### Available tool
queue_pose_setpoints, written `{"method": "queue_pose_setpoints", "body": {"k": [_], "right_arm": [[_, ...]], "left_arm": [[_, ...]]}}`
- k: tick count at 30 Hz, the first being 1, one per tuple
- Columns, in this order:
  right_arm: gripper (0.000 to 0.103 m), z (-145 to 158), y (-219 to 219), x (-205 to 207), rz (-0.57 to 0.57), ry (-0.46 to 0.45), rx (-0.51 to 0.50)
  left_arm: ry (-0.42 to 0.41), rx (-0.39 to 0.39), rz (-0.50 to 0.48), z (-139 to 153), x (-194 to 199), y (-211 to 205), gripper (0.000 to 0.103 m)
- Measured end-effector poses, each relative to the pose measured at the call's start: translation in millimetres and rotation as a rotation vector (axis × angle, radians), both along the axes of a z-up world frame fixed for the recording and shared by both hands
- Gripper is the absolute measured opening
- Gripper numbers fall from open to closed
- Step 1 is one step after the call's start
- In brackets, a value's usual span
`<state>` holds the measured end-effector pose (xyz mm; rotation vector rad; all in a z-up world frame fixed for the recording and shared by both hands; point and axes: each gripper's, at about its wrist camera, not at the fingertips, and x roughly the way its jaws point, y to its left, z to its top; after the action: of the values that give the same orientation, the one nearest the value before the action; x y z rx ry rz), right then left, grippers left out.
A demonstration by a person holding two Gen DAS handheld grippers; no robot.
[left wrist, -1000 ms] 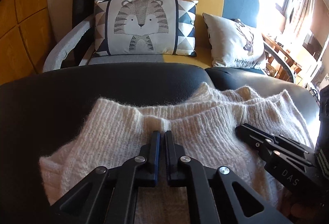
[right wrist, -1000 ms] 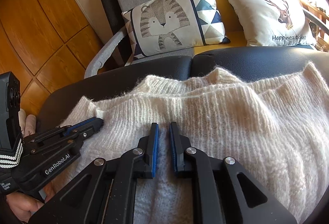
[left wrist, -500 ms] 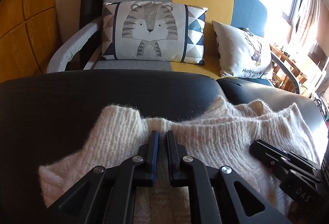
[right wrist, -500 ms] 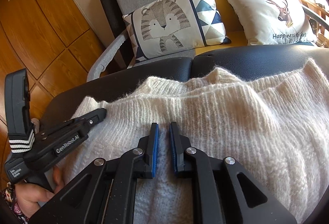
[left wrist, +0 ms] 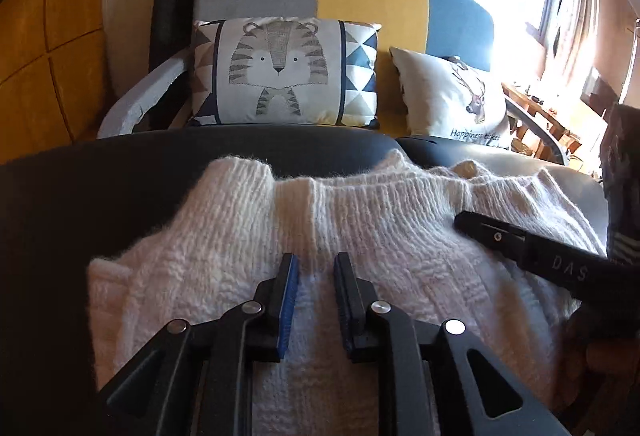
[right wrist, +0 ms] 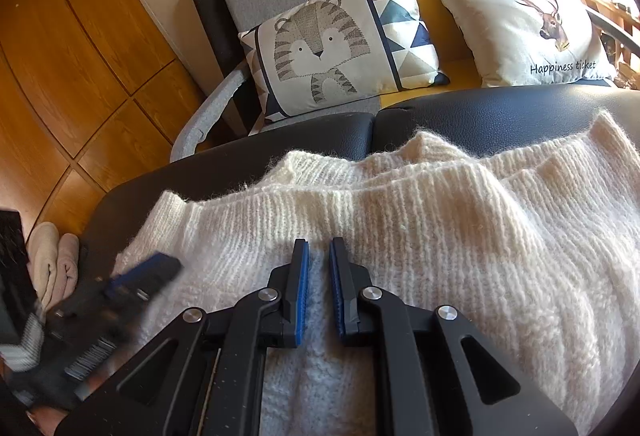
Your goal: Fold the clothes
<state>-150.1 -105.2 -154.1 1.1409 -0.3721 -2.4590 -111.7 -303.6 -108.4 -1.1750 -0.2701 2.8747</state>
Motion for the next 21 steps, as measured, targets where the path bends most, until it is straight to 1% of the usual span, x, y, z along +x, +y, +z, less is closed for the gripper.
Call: {"method": "queue_pose_setpoints", "body": {"k": [1,3,4,5,6,7,9,11,12,13,14,16,17,20,21], "right_arm": [[0.012,1,0,-2,0.004,-0.012,0.003],[0.012,8,2,-8,0.016,-0.065,0.013],[0.012,16,8,-8,0.015,-0.07,-0.014],[0.012,24,16,-7,0.019,-0.053,-0.044],[0.012,31,21,-4,0.018,-0.031,-0.027],[0.012,38,26,-1,0.015,-0.009,0.005],[0.012,41,29,-1,0.041,-0.014,0.088],[0.012,31,26,-9,0.085,-0.064,0.177],[0.012,26,24,-14,0.098,-0.067,0.219],[0.009,22,22,-19,0.109,-0.062,0.256],[0.009,21,23,-26,0.103,-0.049,0.277],[0.008,18,30,-41,0.067,-0.053,0.249],[0.008,17,35,-48,0.045,-0.059,0.215],[0.008,20,45,-52,0.013,-0.058,0.154],[0.011,24,50,-48,0.001,-0.043,0.135]], "left_arm": [[0.005,0.047,0.005,0,2,-8,0.02],[0.012,0.149,0.005,-4,3,-22,0.02],[0.014,0.19,0.005,-5,4,-28,0.02],[0.016,0.221,0.004,-6,5,-31,0.02],[0.016,0.239,0.002,-7,4,-33,0.02],[0.016,0.25,0.001,-7,4,-34,0.02],[0.017,0.26,0.001,-8,3,-34,0.02],[0.017,0.241,0.001,-8,3,-31,0.02],[0.018,0.239,0.002,-8,3,-30,0.02],[0.019,0.241,0.002,-8,3,-31,0.02],[0.019,0.246,0.002,-8,3,-31,0.02],[0.02,0.262,0.001,-8,2,-33,0.02],[0.021,0.269,0.001,-9,2,-35,0.02],[0.021,0.282,0.0,-10,1,-36,0.02],[0.022,0.286,0.0,-10,1,-37,0.02]]}}
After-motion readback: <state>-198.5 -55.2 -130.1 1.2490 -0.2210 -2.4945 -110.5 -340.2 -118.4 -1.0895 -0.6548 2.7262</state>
